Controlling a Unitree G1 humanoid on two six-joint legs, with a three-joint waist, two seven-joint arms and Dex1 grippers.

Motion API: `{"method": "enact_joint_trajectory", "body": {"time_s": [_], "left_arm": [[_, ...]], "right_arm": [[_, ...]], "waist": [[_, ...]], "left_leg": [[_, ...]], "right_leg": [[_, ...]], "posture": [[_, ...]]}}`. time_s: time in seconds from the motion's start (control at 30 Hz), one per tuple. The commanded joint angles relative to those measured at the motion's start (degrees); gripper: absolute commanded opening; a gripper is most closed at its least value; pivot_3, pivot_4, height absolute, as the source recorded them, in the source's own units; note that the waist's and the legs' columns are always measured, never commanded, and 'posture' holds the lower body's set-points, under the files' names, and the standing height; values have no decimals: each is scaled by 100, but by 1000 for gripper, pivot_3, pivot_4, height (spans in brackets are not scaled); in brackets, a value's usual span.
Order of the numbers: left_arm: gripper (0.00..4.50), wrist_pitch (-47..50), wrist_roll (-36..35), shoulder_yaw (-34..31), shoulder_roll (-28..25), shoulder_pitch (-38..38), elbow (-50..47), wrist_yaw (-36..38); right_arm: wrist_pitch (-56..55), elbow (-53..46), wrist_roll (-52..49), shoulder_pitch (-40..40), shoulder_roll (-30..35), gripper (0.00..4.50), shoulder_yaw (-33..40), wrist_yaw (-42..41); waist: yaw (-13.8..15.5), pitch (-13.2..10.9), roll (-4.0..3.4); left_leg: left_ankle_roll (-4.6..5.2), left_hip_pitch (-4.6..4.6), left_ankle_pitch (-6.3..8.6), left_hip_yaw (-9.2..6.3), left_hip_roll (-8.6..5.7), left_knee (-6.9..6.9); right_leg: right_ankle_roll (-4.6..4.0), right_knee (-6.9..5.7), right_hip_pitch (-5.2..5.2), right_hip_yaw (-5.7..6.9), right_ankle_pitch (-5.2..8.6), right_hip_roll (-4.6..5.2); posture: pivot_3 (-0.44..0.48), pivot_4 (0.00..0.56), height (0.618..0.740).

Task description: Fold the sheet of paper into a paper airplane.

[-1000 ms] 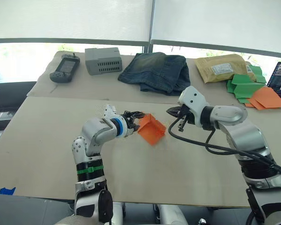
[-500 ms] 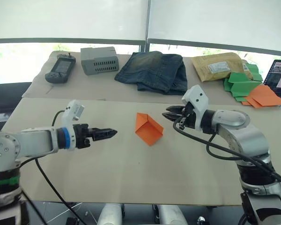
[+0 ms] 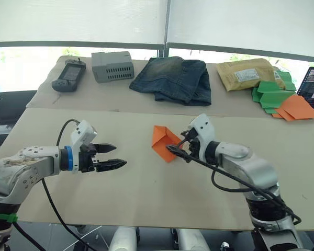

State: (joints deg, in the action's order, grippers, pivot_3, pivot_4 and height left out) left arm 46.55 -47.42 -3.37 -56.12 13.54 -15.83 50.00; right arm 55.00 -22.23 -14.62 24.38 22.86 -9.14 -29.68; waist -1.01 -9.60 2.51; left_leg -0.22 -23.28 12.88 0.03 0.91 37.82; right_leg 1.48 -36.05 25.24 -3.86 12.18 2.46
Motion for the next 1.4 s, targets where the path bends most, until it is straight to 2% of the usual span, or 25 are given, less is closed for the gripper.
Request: {"method": "enact_joint_trajectory", "body": {"time_s": [0.03, 0.23, 0.33, 0.57, 0.67, 0.83, 1.03, 1.23, 1.4], "left_arm": [[4500, -593, 666, -50, 149, 118, 55, -134], [4500, -514, 558, -258, 335, 214, 208, 249], [4500, -235, 362, -323, 345, 291, 275, 406], [4500, 34, 126, -413, 411, 417, 293, 662], [4500, 27, 159, -401, 420, 452, 287, 717], [4500, -38, 299, -366, 409, 464, 289, 728], [4500, -432, 907, -19, 457, 512, 322, 762], [4500, -704, 1395, 294, 776, 895, 648, 682], [4500, -851, 1539, 567, 1057, 934, 622, 873]], "right_arm": [[-403, 98, 118, 70, -2, 3163, -33, 65], [-1154, 442, 272, 270, 139, 1084, -224, -245], [-1707, 695, 441, 554, 447, 26, -424, -705], [-3980, 1590, 1034, 1150, 1201, 26, -945, -2060], [-4889, 1949, 1134, 1271, 1242, 26, -1044, -2476], [-6412, 2517, 1489, 1222, 1180, 26, -1127, -2670], [-7646, 3156, 1845, 1159, 1204, 26, -1256, -2768], [-8108, 3271, 2279, 837, 1168, 26, -1466, -2744], [-7734, 3284, 2156, 778, 1006, 26, -1267, -2616]], "waist": [[-1, 0, 0], [-6, -1, 2], [-20, -2, 3], [-21, -2, 3], [-25, -4, 5], [-17, -4, 6], [-2, -4, 6], [15, -4, 6], [7, -4, 6]], "left_leg": [[0, -1, 0, 0, -1, 0], [1, 2, -1, 0, 2, 1], [5, 2, -3, 1, 1, 4], [7, 5, -4, -1, 1, 4], [7, 4, -4, 0, 1, 4], [7, 6, -4, -1, 0, 5], [7, 10, -5, 0, -1, 6], [9, 11, -6, 0, -2, 8], [9, 11, -6, 0, -3, 14]], "right_leg": [[1, 1, 0, 0, -2, 1], [6, -1, -1, -1, -4, -1], [10, -2, -1, -1, -7, -2], [12, -2, -4, 0, -7, -2], [11, -1, -5, -1, -8, -2], [10, -5, -6, -1, -9, -1], [-5, -7, -9, -1, -18, -1], [-26, -12, -10, -1, -31, -2], [-28, -16, -11, -4, -32, -1]], "posture": [[0, 150, 728], [0, 150, 728], [0, 150, 728], [0, 150, 728], [0, 150, 728], [0, 150, 728], [0, 150, 728], [0, 150, 728], [0, 150, 728]]}}
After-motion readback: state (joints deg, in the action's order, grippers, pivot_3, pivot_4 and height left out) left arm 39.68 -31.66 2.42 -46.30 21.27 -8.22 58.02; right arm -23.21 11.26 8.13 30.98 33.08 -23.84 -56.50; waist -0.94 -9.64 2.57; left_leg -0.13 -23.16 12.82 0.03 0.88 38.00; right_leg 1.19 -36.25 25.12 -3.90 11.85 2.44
